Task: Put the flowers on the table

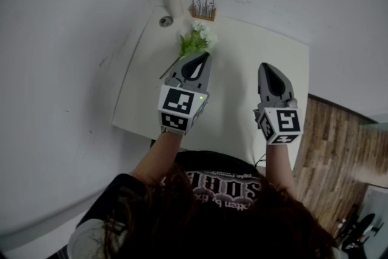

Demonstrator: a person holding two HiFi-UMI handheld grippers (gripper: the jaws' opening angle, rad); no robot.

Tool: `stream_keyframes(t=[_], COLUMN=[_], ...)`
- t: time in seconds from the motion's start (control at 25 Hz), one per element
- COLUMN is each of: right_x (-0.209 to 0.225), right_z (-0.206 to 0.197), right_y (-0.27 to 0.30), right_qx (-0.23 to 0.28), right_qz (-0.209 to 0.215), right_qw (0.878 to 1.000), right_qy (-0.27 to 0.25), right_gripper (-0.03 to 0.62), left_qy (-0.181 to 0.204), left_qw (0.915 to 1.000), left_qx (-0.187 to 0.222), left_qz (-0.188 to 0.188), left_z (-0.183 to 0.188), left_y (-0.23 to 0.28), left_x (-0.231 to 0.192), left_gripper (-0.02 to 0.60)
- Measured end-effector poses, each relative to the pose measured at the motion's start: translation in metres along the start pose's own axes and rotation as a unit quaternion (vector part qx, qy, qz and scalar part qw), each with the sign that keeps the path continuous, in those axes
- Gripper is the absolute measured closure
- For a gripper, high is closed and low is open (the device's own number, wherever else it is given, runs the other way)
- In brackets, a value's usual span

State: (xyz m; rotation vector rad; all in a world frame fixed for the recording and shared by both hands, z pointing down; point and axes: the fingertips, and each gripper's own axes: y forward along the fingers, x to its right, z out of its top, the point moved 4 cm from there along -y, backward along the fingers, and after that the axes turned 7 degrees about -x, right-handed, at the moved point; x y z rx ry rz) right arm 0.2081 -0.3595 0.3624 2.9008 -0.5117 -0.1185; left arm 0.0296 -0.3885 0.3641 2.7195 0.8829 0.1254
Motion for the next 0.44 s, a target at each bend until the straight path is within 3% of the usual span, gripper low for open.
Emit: stream_keyframes(t=[0.44], right_x=[0.0007], right_z=[-0.001], right_y=[-0.0015], right_qx=[0.003], right_qz=[-0.002], right_qw=[1.0], right_qy=[0.006], right_gripper=[0.563], left_qy=[-0.002], left_qw=[1.0], left_qx=[0.006], left_qz=[0.0], left_z=[-0.001], left_y=[-0.0007], left_x=[-0.0019], left_gripper=[0.58])
